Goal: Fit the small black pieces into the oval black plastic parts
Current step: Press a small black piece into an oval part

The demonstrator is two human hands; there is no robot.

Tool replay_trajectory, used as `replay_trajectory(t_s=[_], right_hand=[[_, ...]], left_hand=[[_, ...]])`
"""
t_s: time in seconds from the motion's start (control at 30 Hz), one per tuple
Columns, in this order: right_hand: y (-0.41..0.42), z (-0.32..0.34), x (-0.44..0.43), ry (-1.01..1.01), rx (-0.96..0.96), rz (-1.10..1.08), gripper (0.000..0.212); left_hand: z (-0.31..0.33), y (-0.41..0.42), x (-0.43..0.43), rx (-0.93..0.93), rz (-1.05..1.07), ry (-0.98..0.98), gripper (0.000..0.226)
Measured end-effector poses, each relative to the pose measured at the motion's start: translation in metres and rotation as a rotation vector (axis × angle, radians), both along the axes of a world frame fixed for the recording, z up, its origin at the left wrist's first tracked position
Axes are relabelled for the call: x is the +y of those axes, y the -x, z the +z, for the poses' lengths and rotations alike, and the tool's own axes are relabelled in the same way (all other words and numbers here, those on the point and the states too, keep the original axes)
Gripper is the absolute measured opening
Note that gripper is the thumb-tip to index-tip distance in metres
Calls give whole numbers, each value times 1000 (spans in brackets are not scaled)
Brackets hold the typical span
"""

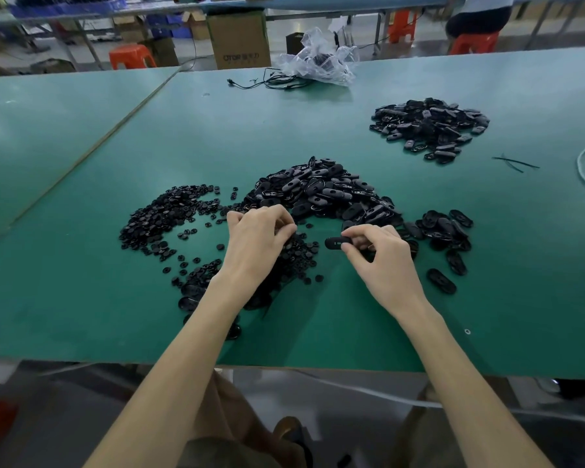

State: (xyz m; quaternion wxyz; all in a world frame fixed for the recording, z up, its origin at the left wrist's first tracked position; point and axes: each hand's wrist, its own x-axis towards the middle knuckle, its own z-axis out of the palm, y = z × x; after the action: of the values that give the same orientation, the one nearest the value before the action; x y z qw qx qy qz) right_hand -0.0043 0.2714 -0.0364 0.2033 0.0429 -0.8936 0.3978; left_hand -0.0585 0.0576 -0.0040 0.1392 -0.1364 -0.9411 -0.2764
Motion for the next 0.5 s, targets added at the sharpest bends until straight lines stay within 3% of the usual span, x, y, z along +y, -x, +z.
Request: replay_trajectory(t_s=[0.33, 0.5], right_hand=[[1, -1, 0, 36, -7, -5, 19], [2, -2, 0, 94, -8, -13, 20]], left_hand=[[-4, -1, 10, -94, 41, -138, 16], [-1, -1, 23, -181, -179, -389, 10]])
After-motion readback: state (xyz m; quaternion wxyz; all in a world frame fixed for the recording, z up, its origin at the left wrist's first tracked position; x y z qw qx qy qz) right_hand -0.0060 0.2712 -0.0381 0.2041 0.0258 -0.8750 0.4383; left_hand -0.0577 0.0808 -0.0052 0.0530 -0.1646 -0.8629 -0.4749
